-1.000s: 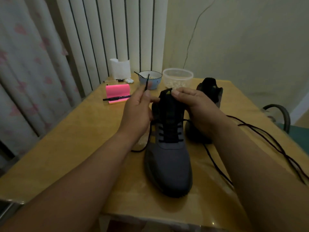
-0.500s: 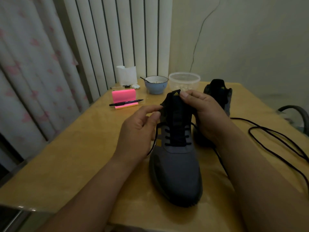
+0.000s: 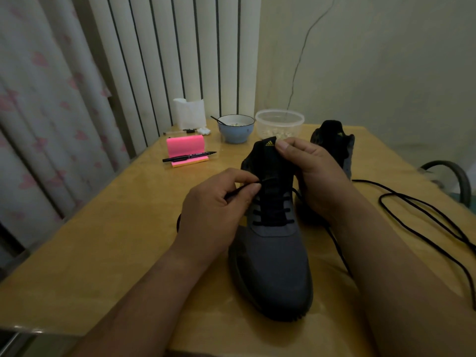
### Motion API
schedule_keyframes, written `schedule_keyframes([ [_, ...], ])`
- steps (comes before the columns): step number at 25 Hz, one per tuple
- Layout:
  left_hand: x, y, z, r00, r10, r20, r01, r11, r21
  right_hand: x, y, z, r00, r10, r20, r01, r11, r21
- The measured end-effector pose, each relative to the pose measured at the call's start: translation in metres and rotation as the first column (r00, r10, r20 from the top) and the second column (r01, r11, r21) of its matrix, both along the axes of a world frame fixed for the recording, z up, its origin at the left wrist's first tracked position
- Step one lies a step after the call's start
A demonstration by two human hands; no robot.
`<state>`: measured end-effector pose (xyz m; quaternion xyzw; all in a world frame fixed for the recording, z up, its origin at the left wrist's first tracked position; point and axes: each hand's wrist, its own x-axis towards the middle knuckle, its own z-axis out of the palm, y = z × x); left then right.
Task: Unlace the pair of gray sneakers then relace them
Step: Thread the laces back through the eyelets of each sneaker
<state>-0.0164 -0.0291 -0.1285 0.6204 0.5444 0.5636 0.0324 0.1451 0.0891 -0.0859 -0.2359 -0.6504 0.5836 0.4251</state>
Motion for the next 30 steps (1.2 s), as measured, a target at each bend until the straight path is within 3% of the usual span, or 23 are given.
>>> schedule_keyframes([
  [7, 0.000, -0.002, 0.000, 0.999, 0.004, 0.044, -0.004, 1.000, -0.008, 0.000, 0.000, -0.002, 0.999, 0.001, -0.034, -0.002, 1.000, -0.008],
  [24, -0.006, 0.000, -0.004, 0.998, -0.058, -0.022, 0.057, 0.997, -0.046, 0.002, 0.000, -0.003, 0.998, 0.018, -0.065, -0.021, 0.999, -0.041],
  [30, -0.001, 0.008, 0.003, 0.959, -0.184, 0.215, 0.213, 0.969, -0.124, 0.000, 0.000, -0.004, 0.998, 0.033, -0.058, -0.034, 0.999, -0.030],
])
